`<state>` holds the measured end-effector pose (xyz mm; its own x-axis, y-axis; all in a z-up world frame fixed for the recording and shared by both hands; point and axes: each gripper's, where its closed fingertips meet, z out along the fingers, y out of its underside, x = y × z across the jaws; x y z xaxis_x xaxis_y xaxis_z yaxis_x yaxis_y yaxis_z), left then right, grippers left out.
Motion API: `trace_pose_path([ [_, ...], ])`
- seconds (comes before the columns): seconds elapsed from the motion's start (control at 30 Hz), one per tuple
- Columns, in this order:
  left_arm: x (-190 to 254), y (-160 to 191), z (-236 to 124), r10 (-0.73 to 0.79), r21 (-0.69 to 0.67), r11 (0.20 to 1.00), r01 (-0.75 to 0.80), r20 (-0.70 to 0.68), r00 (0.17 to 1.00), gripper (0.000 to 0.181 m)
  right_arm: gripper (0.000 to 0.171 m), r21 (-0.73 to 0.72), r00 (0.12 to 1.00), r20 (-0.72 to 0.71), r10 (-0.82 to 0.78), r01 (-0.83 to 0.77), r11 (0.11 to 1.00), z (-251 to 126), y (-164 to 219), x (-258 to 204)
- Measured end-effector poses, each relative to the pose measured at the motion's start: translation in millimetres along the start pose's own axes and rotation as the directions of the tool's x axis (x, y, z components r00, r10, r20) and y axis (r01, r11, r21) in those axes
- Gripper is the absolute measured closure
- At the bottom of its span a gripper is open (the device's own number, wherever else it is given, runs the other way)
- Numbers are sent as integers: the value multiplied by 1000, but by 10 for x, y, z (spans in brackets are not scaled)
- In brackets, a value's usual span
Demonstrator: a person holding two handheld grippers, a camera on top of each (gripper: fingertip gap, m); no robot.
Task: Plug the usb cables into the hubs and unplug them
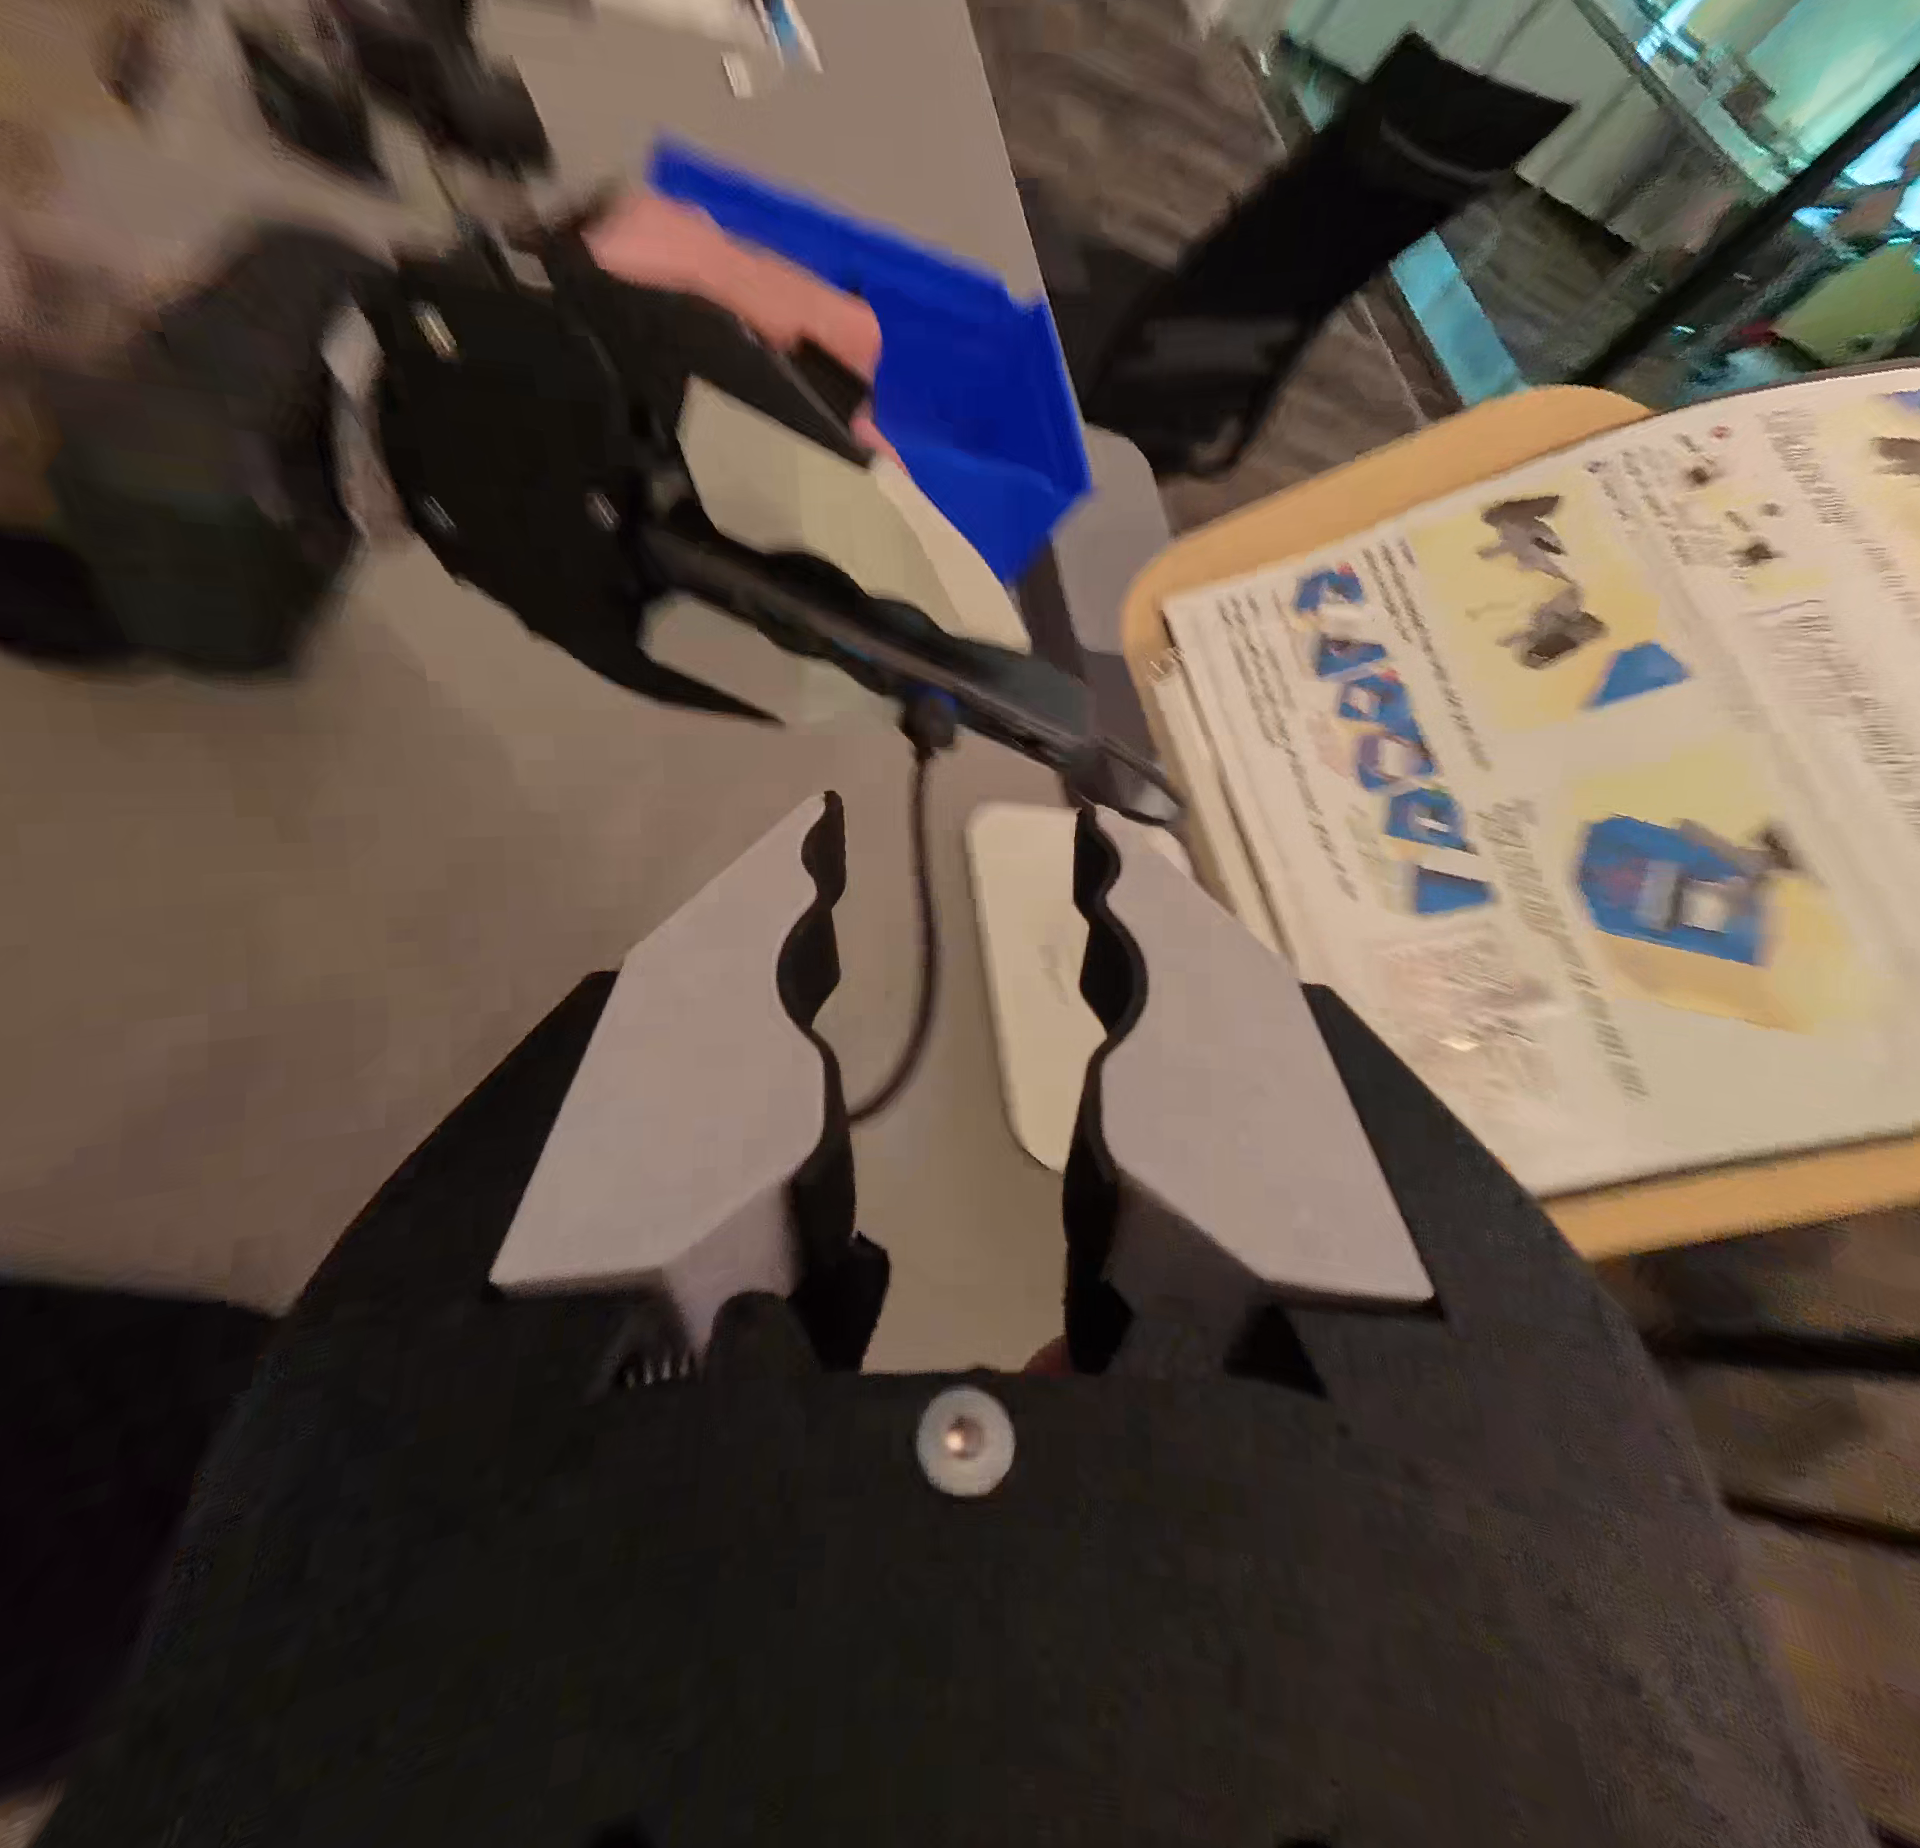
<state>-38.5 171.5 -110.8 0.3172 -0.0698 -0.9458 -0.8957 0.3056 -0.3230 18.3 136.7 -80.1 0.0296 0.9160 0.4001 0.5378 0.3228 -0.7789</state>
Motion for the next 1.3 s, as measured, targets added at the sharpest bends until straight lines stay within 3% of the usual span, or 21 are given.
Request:
trace_pose_path([
  [0.17,13,42,59,45,-35,998,-43,47,998,162,136,216,947,14,322,-317,924,152,-34,58],
  [0.4,53,20,85,40,-20,999,-39,47,998,162,142,336,914,35,404,-392,856,470,60,-25],
  [0.73,69,10,113,40,-16,999,-39,52,998,162,149,421,890,57,453,-433,797,538,81,-22],
  [0.83,82,8,122,39,-20,999,-38,49,998,162,158,427,894,60,444,-425,798,540,74,-46],
  [1.3,101,-70,107,48,38,998,-50,44,998,161,158,440,903,59,425,-406,801,550,58,-65],
])
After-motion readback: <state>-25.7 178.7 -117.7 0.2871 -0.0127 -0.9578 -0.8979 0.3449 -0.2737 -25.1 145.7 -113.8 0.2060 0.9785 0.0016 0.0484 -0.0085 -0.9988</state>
